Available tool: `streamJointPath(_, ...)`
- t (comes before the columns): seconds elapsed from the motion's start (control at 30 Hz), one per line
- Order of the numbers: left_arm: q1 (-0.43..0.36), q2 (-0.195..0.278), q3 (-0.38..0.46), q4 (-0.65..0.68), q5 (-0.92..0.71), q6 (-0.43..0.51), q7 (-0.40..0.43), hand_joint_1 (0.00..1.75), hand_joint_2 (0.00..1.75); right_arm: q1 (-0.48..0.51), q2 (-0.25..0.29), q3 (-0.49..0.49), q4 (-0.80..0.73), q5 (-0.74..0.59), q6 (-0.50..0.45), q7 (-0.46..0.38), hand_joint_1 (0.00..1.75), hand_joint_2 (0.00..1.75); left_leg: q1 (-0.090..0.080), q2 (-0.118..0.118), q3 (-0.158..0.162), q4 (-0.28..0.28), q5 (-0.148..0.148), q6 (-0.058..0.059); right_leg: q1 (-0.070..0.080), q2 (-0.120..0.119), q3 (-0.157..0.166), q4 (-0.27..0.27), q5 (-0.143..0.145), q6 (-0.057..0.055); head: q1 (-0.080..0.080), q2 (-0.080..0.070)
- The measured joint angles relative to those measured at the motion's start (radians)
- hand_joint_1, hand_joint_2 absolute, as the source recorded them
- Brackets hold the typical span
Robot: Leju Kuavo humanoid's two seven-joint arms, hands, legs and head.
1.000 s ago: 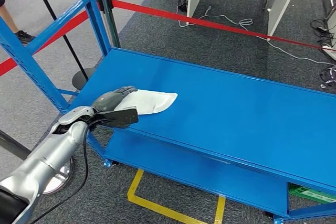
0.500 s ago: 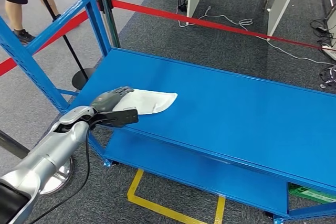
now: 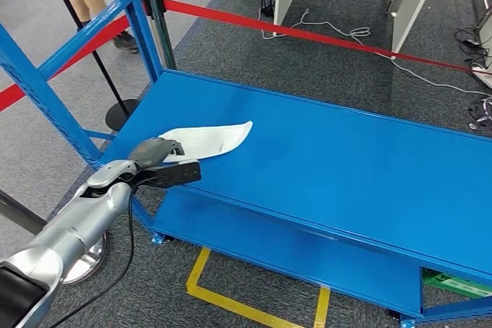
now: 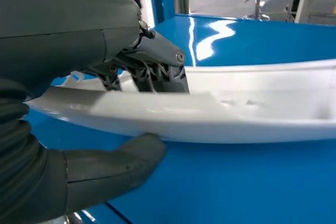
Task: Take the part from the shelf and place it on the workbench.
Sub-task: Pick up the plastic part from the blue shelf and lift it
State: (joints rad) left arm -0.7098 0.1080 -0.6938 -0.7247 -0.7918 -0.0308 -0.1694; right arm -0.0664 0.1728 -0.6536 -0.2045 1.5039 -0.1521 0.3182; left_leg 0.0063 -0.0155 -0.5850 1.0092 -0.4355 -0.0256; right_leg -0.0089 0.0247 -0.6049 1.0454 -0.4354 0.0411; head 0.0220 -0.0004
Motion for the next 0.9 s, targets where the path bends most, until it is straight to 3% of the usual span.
streamJointPath(0.9, 0.019, -0.001, 0.068, -0.001, -0.014, 0.018, -0.011, 1.75, 1.75, 0.0, -0.001, -0.009, 0.0, 0.008, 0.002, -0.008, 0.0, 1.75, 0.0, 0.0, 0.0, 0.0, 0.0, 0.0, 0.0, 0.0, 0.001, 0.0, 0.0, 0.0, 0.0, 0.0)
